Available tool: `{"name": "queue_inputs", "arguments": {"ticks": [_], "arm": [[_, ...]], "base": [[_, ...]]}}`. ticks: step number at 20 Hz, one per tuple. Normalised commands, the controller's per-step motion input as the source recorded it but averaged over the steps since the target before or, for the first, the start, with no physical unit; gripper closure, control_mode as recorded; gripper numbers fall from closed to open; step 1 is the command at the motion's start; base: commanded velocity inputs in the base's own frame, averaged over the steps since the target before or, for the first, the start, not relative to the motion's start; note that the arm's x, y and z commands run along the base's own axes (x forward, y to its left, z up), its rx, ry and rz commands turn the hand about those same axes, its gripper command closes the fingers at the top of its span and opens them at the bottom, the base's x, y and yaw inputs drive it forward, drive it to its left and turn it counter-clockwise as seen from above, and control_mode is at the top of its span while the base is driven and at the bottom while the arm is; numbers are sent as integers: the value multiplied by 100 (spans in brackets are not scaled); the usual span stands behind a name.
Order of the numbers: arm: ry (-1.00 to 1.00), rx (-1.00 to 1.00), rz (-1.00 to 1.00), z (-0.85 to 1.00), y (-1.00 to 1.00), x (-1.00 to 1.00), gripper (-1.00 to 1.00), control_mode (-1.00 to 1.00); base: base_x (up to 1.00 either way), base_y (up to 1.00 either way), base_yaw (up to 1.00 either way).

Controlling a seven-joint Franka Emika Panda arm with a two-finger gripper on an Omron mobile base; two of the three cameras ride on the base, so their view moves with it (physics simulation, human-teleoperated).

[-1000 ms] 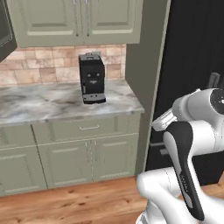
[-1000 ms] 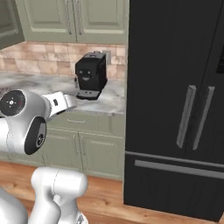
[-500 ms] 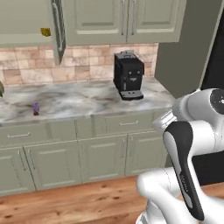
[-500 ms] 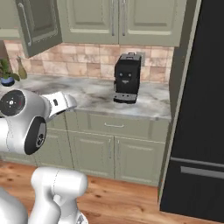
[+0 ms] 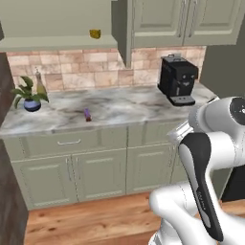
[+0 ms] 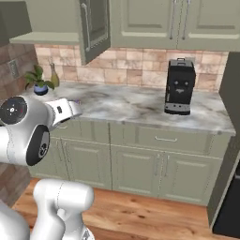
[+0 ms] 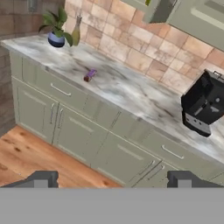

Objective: Pick the canned food and bar from the counter and place them in the cabinets closest to them.

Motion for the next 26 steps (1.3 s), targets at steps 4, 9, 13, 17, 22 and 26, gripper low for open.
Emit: {"name": "queue_inputs", "arguments": {"ticks": [4, 9, 13, 17, 22, 26], "arm": [[0, 0, 0, 0, 0, 0, -100, 100], [0, 0, 0, 0, 0, 0, -100, 100], [0, 0, 0, 0, 0, 0, -100, 100], [0, 0, 0, 0, 0, 0, -100, 100], [0, 0, 0, 0, 0, 0, -100, 100], [0, 0, 0, 0, 0, 0, -100, 100]], "base": [[-17, 89, 0], [-13, 74, 0], [-8, 44, 0], [0, 0, 0], [2, 0, 0], [22, 8, 0]]}}
